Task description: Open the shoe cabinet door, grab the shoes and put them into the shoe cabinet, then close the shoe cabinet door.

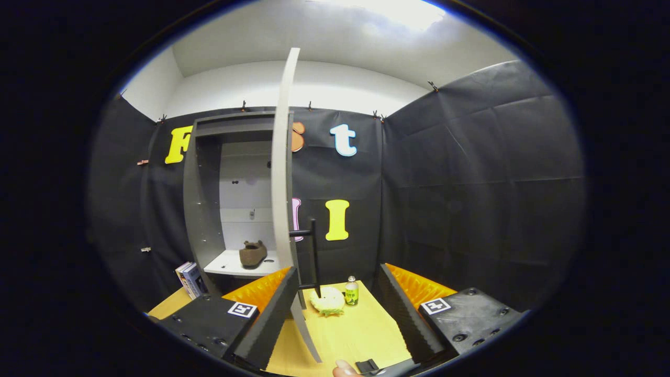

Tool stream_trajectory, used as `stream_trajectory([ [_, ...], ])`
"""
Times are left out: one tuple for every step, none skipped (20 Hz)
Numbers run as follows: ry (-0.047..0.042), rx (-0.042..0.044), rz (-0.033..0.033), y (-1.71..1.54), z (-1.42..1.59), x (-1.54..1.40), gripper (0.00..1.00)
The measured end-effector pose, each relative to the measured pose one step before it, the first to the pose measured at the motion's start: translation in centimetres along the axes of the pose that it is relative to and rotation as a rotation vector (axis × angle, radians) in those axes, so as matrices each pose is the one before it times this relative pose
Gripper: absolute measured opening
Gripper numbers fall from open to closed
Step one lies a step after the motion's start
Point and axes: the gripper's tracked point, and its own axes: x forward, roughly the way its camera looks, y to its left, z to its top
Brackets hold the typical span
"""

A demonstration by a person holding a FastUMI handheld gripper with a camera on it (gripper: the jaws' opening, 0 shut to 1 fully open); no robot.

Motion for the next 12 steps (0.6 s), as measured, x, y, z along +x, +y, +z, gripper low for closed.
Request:
stream_trajectory([
  [0.00641,-0.00057,0.00567,0.017,-0.35,0.618,0.98],
  [0.00239,-0.00473,0.00936,0.111,-0.185,0.592,0.98],
  [0.0014,-0.00487,0.01172,0.055,-0.069,0.496,0.98],
  [0.00115,-0.00211,0.01404,0.173,-0.046,0.398,0.98],
  [0.00118,-0.00092,0.01184,0.096,-0.094,0.344,0.98],
  [0.00386,0.0003,0.01358,0.185,-0.138,0.327,0.98],
  [0.00579,0.00324,0.00916,0.056,-0.144,0.332,0.98],
  [0.00518,0.00692,0.01432,0.206,-0.126,0.162,0.98],
  [0.00273,0.00557,0.01353,0.302,-0.143,0.116,0.98],
  [0.00182,0.00189,0.00134,0.071,-0.201,0.179,0.98],
  [-0.00331,0.0019,0.00543,0.129,-0.026,0.093,0.98],
  [-0.00271,0.00077,0.00525,0.293,-0.013,0.195,0.98],
])
